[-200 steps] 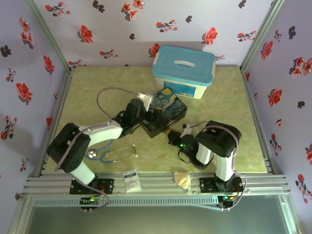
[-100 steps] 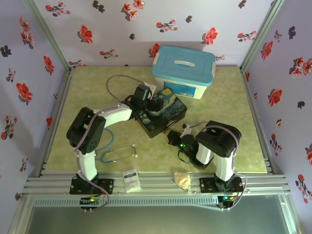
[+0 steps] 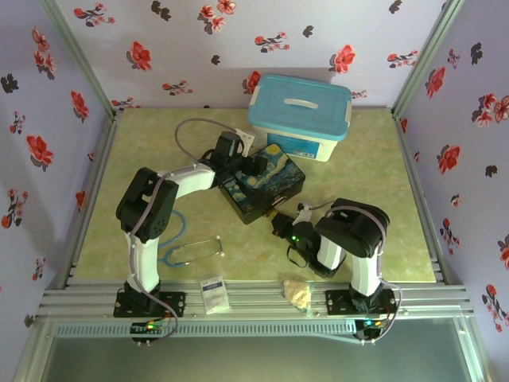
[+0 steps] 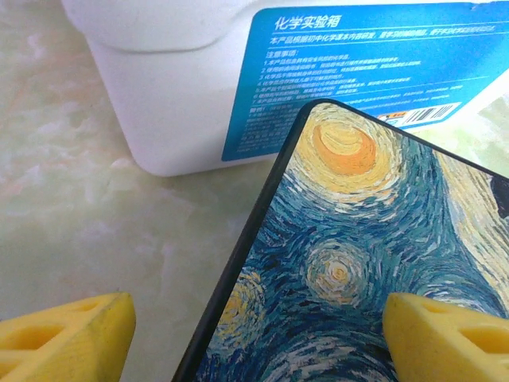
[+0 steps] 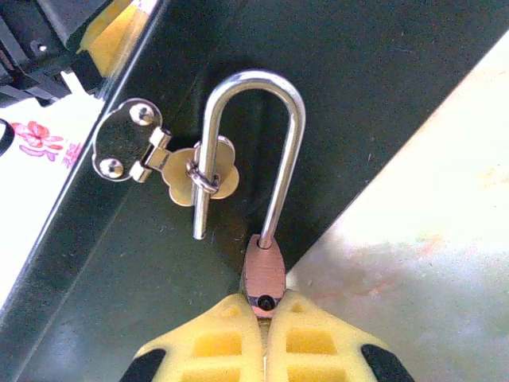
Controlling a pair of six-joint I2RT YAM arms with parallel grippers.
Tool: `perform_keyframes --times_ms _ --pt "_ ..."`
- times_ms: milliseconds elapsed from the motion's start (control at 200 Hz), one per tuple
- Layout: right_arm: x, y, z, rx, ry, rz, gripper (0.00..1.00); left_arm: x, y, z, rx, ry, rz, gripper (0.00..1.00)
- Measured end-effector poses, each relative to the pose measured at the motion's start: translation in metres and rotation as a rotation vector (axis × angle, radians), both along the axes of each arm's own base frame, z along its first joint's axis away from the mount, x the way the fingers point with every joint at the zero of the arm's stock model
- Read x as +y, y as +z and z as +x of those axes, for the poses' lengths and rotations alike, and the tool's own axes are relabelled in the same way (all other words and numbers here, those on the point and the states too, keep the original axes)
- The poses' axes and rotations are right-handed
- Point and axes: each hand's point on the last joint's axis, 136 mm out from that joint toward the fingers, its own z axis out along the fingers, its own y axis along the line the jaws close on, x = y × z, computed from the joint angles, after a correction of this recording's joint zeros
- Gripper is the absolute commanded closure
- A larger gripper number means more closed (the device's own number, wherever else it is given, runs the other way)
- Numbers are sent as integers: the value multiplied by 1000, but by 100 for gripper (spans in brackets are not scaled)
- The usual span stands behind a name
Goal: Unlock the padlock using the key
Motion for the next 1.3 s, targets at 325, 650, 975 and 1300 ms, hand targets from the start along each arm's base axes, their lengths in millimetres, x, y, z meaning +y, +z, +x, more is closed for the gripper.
perform_keyframes --times_ms 325,650,975,1300 --pt "-2 1 5 118 -120 193 100 -6 1 4 -104 -41 -10 24" --pt "-1 0 4 199 -117 279 100 -5 3 5 -173 -54 -7 26" --pt "-22 10 17 223 -156 343 100 -7 3 3 -187 -63 0 27" --pt "-40 11 17 264 -159 383 100 -11 2 0 -188 -69 3 28"
